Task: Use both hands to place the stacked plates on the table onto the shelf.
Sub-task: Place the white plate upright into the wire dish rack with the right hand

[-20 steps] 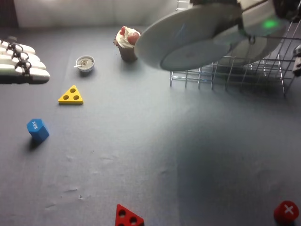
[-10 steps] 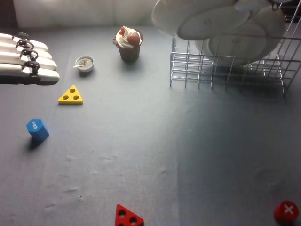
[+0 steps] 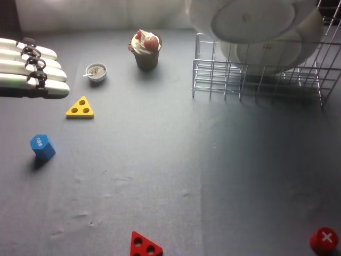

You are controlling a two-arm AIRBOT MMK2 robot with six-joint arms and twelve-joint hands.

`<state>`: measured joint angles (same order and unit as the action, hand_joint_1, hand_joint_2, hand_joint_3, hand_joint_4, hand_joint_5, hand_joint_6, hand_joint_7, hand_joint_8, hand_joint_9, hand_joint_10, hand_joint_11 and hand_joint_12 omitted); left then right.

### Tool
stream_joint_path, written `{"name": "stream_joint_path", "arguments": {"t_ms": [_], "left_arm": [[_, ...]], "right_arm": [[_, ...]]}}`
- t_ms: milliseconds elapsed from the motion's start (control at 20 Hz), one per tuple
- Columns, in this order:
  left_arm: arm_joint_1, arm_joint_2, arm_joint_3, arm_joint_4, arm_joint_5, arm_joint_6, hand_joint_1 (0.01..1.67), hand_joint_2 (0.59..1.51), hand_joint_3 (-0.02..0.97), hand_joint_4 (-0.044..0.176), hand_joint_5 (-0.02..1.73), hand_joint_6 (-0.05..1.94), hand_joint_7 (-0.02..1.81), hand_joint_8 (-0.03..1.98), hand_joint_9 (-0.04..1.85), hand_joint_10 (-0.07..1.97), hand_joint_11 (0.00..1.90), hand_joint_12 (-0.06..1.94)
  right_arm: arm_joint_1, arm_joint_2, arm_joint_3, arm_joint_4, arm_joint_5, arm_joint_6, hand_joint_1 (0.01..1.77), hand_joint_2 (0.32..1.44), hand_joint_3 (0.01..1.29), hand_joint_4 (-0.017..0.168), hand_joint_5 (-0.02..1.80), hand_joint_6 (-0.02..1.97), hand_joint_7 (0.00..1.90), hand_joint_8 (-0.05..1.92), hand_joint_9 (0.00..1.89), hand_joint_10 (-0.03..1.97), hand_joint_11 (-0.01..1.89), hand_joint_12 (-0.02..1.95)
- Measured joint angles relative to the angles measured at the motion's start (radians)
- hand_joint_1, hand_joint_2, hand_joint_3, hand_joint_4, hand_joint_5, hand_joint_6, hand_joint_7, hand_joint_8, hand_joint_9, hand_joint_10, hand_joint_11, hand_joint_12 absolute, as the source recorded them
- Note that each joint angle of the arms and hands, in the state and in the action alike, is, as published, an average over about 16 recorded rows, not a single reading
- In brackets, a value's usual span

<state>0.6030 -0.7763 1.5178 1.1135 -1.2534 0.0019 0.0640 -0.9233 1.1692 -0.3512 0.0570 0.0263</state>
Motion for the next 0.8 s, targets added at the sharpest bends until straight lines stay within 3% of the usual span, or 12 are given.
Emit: {"name": "stream_joint_path", "arguments": {"t_ms": [400, 800], "left_arm": [[-0.004, -0.003, -0.011, 0.032, 0.0, 0.0, 0.15, 0.99, 0.006, 0.003, 0.11, 0.02, 0.14, 0.0, 0.14, 0.02, 0.13, 0.02], [-0.01, -0.001, -0.032, 0.051, 0.007, 0.0, 0.15, 0.989, 0.006, 0.007, 0.1, 0.02, 0.14, 0.0, 0.13, 0.02, 0.12, 0.02]], "right_arm": [[0.002, -0.007, 0.042, 0.113, -0.086, -0.005, 1.49, 0.95, 0.01, -0.008, 0.93, 0.84, 1.13, 0.51, 1.21, 0.54, 1.0, 1.33], [-0.014, -0.019, 0.076, 0.142, -0.115, -0.004, 1.49, 0.95, 0.01, -0.008, 0.93, 0.84, 1.13, 0.53, 1.21, 0.55, 1.0, 1.33]]}}
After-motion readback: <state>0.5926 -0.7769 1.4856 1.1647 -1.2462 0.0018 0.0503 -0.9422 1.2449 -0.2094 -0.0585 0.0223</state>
